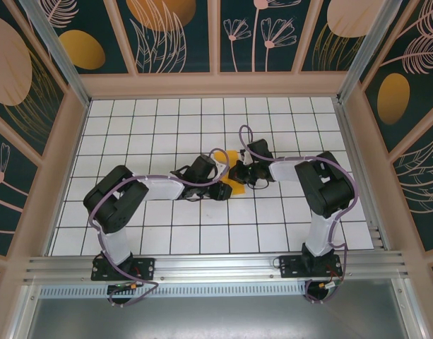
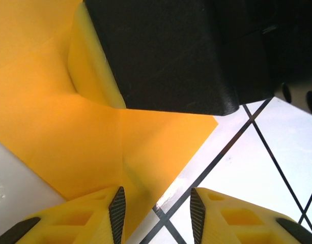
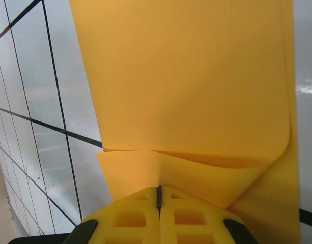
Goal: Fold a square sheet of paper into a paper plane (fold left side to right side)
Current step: Fold the triangle a second time at the center of the table.
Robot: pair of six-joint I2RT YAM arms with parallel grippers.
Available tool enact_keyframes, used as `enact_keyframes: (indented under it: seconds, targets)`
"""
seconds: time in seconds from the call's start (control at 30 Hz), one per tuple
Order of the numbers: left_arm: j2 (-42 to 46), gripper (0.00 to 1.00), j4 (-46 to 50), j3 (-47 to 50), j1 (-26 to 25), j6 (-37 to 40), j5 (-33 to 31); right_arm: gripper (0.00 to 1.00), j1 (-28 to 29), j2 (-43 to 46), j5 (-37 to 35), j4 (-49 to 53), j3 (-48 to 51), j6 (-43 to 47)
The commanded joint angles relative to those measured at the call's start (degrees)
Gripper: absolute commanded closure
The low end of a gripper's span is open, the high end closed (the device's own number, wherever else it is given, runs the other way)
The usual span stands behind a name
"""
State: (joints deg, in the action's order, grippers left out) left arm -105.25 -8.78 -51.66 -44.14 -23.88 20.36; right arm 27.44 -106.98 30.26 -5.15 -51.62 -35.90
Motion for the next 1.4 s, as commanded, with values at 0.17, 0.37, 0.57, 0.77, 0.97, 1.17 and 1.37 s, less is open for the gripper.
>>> enact_keyframes:
  seconds: [0.17, 0.37, 0.57, 0.77, 0.97, 1.17, 1.37]
  targets:
    - [-1.4, 0.63, 2.0, 1.4, 0.2, 0.1, 0.0, 0.98, -0.7, -0.7, -3.2, 8.1, 1.6, 1.7]
    - [-2.7, 0.71, 2.1, 3.3, 0.2, 0.1, 0.1, 1.0, -1.6, 4.4, -1.0, 3.6, 2.5, 1.7]
    - [-4.3, 0.78, 2.4, 2.8, 0.2, 0.2, 0.4, 1.0, -1.9, 9.2, 0.3, 1.3, 4.3, 1.8]
    - [-4.9, 0.82, 2.4, 2.5, 0.2, 0.2, 0.6, 1.0, 0.2, 11.0, 1.4, -0.6, 6.8, 0.6]
    - [-5.1, 0.83, 2.7, 2.3, 0.2, 0.3, 0.5, 1.0, 2.5, 8.7, 2.1, -4.2, 7.2, -1.7]
    - [-5.2, 0.84, 3.0, 2.3, 0.3, 0.3, 0.2, 1.0, 3.6, 5.5, 1.0, -3.9, 4.9, -1.0]
    - [-5.2, 0.85, 3.2, 2.6, 0.2, 0.4, 0.1, 1.0, 3.6, 3.6, -2.4, -1.5, 4.1, 1.0]
